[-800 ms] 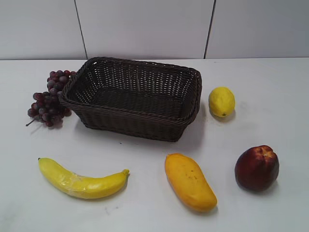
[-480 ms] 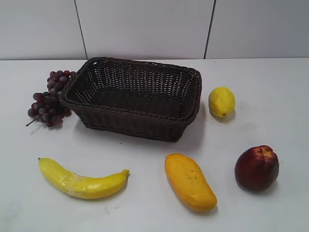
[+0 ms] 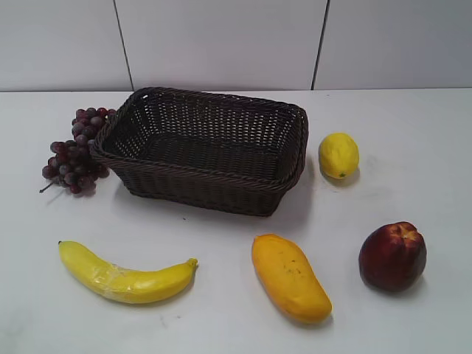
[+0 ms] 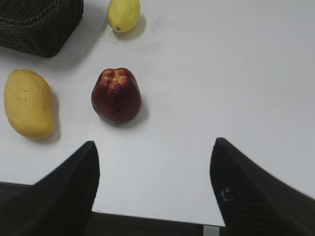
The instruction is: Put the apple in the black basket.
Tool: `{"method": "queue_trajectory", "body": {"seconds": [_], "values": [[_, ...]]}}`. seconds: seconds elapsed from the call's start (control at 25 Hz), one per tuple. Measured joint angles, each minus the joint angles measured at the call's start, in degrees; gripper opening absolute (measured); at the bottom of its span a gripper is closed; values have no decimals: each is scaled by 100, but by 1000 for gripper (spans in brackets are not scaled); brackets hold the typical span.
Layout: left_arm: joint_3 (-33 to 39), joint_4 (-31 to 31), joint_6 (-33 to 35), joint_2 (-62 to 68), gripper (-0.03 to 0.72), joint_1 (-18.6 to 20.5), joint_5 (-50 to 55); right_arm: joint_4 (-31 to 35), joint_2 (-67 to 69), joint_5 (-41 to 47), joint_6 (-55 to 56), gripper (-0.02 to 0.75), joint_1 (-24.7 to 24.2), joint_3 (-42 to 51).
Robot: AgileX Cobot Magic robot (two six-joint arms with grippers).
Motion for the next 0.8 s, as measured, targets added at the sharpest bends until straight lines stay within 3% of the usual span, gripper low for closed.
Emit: {"method": "queue_trajectory", "body": {"seconds": [0.8], "values": [[0, 0, 0, 0, 462, 0, 0, 8, 3850, 571, 794, 516, 0, -1486]]}}
